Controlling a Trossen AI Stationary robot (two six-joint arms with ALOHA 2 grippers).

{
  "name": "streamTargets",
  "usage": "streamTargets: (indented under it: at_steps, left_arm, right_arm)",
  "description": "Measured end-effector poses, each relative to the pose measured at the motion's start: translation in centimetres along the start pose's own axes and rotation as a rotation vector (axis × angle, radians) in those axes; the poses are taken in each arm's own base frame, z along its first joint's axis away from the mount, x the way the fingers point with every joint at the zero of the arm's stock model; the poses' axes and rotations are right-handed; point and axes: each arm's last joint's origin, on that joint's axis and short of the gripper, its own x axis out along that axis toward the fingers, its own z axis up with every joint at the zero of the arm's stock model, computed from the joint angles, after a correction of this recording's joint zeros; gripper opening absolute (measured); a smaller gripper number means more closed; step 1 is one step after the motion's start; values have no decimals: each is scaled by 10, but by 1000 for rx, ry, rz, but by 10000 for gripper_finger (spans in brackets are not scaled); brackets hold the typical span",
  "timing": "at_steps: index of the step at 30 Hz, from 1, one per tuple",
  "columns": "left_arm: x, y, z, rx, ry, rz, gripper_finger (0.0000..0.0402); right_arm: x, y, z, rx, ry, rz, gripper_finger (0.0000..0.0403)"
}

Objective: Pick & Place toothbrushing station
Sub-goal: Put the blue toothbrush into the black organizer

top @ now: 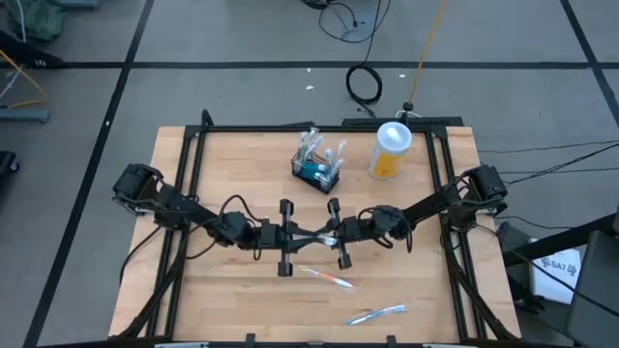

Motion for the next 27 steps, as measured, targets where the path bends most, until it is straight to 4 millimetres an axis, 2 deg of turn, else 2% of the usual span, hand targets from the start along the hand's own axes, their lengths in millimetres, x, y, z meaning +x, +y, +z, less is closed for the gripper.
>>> streamTargets:
  at_steps: [9,15,19,23,27]
  left_arm:
    - [-2,-8,2,-6,1,-7,64]
    - [-5,-15,6,21,10,-34,112]
    - [-9,-16,11,49,109,27,161]
    - [-15,-15,13,141,250,120,208]
    - [-15,-13,12,158,282,139,238]
  right_arm:
    - [0,0,-2,0,29,-10,0]
    - [-3,-3,2,0,144,-69,0]
    - [-10,-4,12,-9,265,-98,0]
    - [-20,-5,24,66,360,-103,0]
    - [-26,-6,31,109,405,-115,0]
